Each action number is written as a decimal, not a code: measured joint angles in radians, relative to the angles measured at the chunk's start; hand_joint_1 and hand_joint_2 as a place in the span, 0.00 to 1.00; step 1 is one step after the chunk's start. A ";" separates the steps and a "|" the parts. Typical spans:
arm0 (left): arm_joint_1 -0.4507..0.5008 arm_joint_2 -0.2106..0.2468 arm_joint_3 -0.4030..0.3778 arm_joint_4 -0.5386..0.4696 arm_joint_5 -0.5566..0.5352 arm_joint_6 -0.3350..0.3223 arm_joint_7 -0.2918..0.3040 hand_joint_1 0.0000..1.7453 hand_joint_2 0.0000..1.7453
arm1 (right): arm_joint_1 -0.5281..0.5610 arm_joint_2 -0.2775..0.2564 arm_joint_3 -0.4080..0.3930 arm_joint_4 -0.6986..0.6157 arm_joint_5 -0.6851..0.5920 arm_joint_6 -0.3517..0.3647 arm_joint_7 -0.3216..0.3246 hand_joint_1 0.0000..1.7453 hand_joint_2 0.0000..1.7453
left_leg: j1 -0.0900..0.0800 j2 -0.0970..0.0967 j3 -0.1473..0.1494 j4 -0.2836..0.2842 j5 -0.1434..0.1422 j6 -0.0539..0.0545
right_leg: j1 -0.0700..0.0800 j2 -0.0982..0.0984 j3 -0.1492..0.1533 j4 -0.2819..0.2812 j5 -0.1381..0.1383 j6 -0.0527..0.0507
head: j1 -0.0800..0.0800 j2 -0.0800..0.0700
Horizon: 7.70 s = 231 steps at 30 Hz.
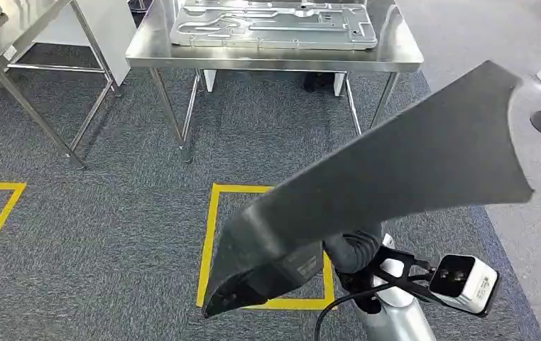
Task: Take the parts from the cabinet and place them on the table.
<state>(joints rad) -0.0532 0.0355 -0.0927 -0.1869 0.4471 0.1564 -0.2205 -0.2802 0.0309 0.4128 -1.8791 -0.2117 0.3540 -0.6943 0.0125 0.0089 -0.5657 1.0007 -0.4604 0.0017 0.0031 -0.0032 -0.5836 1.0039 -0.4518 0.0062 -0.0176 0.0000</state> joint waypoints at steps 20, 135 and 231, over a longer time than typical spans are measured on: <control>-0.001 0.004 0.015 0.000 0.000 -0.004 -0.013 0.00 0.00 | 0.006 0.022 -0.001 0.003 0.009 0.024 0.000 0.86 1.00 | 0.002 -0.001 -0.001 -0.004 0.007 0.025 | -0.005 0.008 -0.034 0.110 -0.082 0.019 | 0.000 0.000; -0.001 0.014 0.042 0.000 -0.031 -0.007 -0.006 0.00 0.00 | -0.015 0.022 -0.010 -0.004 -0.038 0.024 0.000 0.86 1.00 | 0.004 -0.001 -0.104 0.201 -0.055 -0.024 | -0.007 0.016 0.022 -0.016 -0.003 -0.023 | 0.000 0.000; -0.003 0.013 0.047 0.000 -0.069 -0.009 0.003 0.00 0.00 | -0.009 0.016 -0.009 0.006 -0.031 -0.013 0.000 0.86 1.00 | -0.008 -0.013 -0.019 0.013 0.011 0.003 | 0.003 0.007 0.036 -0.005 -0.027 -0.010 | 0.000 0.000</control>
<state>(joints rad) -0.0566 0.0484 -0.0462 -0.1869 0.3777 0.1476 -0.2171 -0.2889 0.0473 0.4040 -1.8734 -0.2426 0.3414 -0.6947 0.0045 -0.0046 -0.5843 1.0140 -0.4497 0.0044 0.0066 0.0042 -0.5474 0.9992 -0.4786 -0.0041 -0.0176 0.0000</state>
